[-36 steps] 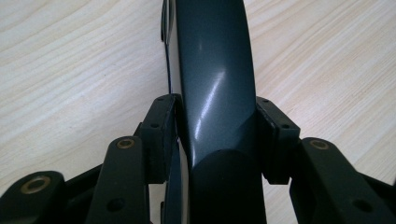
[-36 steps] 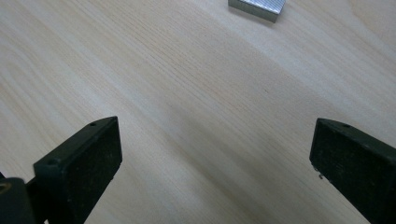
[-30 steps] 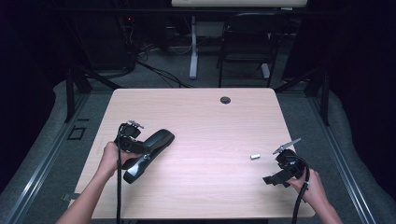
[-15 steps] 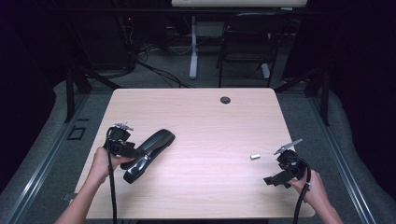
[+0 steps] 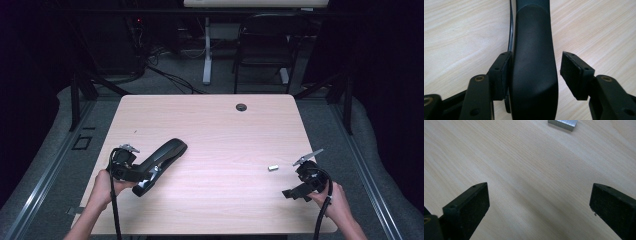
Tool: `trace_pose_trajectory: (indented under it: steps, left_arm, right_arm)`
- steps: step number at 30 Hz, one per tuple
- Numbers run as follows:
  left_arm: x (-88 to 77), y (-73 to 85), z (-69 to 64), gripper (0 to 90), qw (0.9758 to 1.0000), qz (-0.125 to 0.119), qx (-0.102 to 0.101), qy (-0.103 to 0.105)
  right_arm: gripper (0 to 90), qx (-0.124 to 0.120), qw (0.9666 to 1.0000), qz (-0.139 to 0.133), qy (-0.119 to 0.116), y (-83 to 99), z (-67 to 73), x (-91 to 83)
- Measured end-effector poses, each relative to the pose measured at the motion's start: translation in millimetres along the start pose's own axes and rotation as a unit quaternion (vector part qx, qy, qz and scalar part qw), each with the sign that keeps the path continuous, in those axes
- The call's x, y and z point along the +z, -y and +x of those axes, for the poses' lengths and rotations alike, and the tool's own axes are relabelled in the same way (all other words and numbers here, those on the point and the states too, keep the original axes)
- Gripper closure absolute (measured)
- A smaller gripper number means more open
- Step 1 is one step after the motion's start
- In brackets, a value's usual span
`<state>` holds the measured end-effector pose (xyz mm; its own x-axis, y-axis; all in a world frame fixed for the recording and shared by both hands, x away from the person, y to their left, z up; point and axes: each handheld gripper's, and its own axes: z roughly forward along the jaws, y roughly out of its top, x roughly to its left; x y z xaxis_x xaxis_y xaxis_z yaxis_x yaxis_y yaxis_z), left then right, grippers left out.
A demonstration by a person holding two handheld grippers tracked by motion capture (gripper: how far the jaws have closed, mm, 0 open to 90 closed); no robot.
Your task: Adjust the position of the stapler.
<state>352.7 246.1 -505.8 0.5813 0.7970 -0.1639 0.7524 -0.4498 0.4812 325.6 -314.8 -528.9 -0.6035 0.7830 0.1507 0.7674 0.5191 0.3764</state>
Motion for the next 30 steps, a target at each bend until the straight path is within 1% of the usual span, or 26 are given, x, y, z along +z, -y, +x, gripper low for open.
trace_pose_trajectory:
  steps: [1, 2, 3, 6, 10, 13, 14, 17, 20, 24, 27, 30]
  left_arm:
    - [-0.6, 0.5, 0.7, 49.7, 1.0000, -0.002, 0.002, -0.007]
    - [-1.0, 1.6, 2.4, 53.4, 1.0000, -0.006, -0.003, -0.005]
    - [-1.1, 2.5, 4.6, 54.4, 0.9999, -0.009, -0.005, 0.004]
    - [-1.0, 2.0, 3.2, 54.8, 1.0000, -0.006, -0.001, 0.000]
    - [-0.9, 2.5, 4.1, 54.8, 0.9999, -0.010, -0.009, 0.005]
    - [-0.5, 1.4, 1.6, 54.8, 0.9999, -0.005, -0.010, 0.004]
    - [-0.1, 1.1, 0.6, 54.7, 0.9999, -0.004, -0.013, 0.006]
    - [0.3, 0.4, -1.4, 54.4, 0.9998, -0.002, -0.020, 0.007]
    - [0.7, 0.0, -3.0, 54.2, 0.9997, -0.001, -0.022, 0.009]
    - [1.1, 0.2, -4.1, 54.1, 0.9997, -0.003, -0.024, 0.008]
    - [1.3, 0.5, -5.6, 54.2, 0.9996, -0.005, -0.028, 0.009]
    - [1.7, 0.9, -7.8, 54.1, 0.9994, -0.006, -0.032, 0.008]
  right_arm:
    - [2.4, 0.003, 1.0000, -0.003, -0.006, 0.1, 0.4, 0.3]
    - [2.5, 0.001, 1.0000, -0.002, -0.006, 0.1, 0.4, 0.2]
    - [2.5, -0.001, 1.0000, -0.001, -0.006, 0.0, 0.3, 0.0]
    - [2.5, -0.001, 1.0000, -0.001, -0.006, -0.1, 0.6, -0.2]
    - [2.6, 0.000, 1.0000, -0.002, -0.002, -0.1, 1.7, 0.0]
    - [2.6, 0.000, 1.0000, -0.001, -0.002, -0.2, 1.7, 0.0]
    - [2.6, 0.000, 1.0000, -0.001, -0.005, -0.3, 1.6, 0.0]
    - [2.6, -0.005, 1.0000, 0.004, -0.002, -0.6, 1.2, -0.5]
    - [2.6, 0.000, 1.0000, 0.000, -0.005, -0.5, 1.5, 0.0]
    - [2.6, -0.001, 1.0000, 0.004, -0.005, -0.4, 0.9, 0.1]
    - [2.6, 0.000, 1.0000, -0.002, -0.004, 0.0, 1.7, 0.0]
    - [2.6, 0.001, 1.0000, 0.001, -0.004, -0.3, 0.9, 0.4]
